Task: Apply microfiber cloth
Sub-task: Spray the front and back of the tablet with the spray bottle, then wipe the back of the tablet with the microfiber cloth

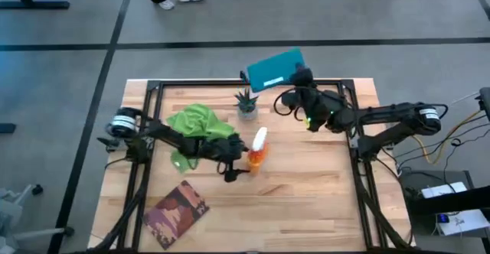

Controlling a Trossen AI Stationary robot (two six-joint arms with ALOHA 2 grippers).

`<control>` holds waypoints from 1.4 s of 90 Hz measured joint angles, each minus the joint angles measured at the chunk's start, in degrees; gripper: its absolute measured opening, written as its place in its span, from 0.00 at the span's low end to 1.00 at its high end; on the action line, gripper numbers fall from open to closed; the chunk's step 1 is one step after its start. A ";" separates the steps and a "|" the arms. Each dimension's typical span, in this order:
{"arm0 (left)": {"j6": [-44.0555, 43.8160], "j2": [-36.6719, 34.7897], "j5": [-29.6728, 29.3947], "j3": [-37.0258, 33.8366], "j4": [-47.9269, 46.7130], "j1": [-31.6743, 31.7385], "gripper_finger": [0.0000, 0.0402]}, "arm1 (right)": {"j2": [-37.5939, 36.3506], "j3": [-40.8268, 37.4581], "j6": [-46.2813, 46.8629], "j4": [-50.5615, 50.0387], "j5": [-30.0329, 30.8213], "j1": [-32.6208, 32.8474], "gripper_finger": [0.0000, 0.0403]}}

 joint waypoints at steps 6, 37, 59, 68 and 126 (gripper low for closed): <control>1.39 4.09 3.32 5.24 -0.07 0.48 0.96 | 0.02 0.00 0.52 -0.54 -1.27 -1.17 0.03; 8.85 20.02 12.19 32.52 -11.60 1.19 0.96 | 0.29 -0.04 1.12 -1.27 -2.76 -4.00 0.03; 12.16 21.85 10.63 43.38 -27.02 1.99 0.96 | 0.11 -0.04 1.56 -1.38 -2.67 -3.84 0.03; 12.18 18.98 8.06 43.40 -33.68 2.43 0.96 | 0.11 -0.04 1.66 -1.33 -2.65 -3.56 0.03; -8.16 -20.83 -14.33 5.68 -53.14 0.67 0.96 | 3.24 -1.03 12.13 -3.31 -2.61 5.29 0.03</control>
